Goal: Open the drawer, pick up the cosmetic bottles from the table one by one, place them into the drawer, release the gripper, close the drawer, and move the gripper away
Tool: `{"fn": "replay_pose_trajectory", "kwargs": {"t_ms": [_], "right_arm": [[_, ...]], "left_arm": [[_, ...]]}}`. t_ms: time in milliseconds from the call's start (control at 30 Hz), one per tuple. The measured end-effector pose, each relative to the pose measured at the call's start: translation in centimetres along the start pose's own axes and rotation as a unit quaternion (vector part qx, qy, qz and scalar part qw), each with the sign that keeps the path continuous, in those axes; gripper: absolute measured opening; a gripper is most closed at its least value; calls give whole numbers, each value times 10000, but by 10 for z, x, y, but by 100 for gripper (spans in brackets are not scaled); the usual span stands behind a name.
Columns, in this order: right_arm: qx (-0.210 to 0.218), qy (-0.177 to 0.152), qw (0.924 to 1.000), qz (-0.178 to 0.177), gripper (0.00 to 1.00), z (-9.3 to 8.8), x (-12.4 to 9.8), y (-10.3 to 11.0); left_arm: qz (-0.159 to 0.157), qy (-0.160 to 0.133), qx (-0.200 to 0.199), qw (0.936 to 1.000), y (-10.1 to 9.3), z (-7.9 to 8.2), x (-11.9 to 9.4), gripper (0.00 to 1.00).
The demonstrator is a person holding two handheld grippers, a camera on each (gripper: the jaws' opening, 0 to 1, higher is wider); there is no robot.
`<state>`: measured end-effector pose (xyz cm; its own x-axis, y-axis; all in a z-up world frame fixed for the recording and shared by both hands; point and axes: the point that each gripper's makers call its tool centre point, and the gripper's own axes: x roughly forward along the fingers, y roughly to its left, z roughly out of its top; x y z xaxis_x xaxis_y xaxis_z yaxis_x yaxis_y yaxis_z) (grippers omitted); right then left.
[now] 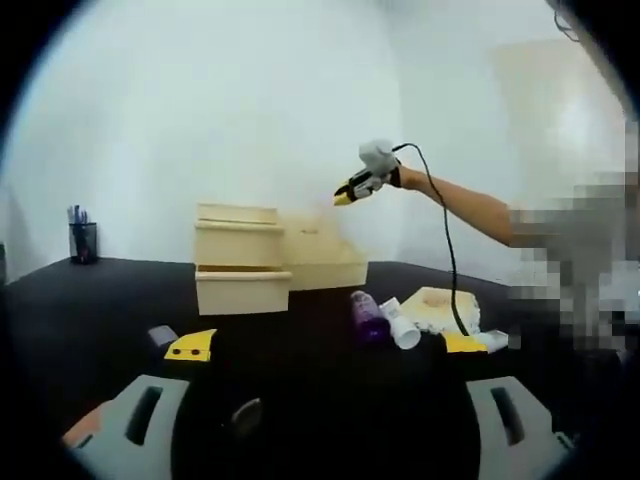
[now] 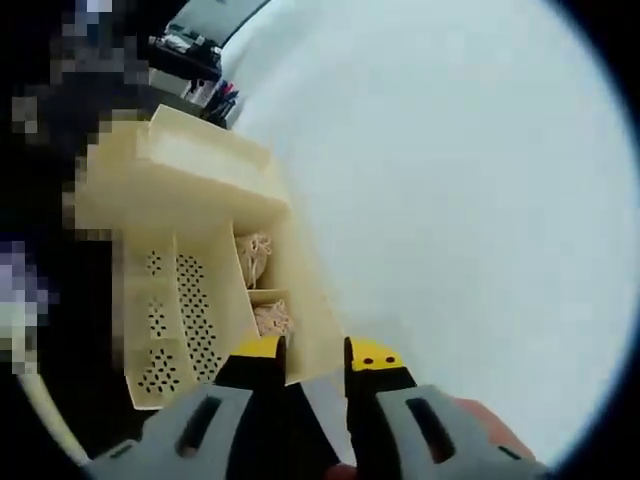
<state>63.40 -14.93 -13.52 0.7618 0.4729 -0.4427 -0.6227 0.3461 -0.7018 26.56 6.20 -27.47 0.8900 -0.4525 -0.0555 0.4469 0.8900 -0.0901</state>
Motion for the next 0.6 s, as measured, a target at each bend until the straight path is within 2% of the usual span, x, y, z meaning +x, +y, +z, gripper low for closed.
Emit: {"fn": "replay_pose_trajectory", "kwargs": {"t_ms": [67, 333, 600], "right_arm": [[-7, 0, 10000, -3, 22, 0, -10, 7], [-41, -3, 10000, -29, 26, 5, -30, 3], [16, 9, 10000, 21, 32, 3, -56, 6]], "left_arm": [[16, -2, -1, 10000, 0, 0, 0, 81], [88, -17, -2, 10000, 3, 1, -2, 81], [111, -76, -43, 9999, 4, 3, -4, 81]]}}
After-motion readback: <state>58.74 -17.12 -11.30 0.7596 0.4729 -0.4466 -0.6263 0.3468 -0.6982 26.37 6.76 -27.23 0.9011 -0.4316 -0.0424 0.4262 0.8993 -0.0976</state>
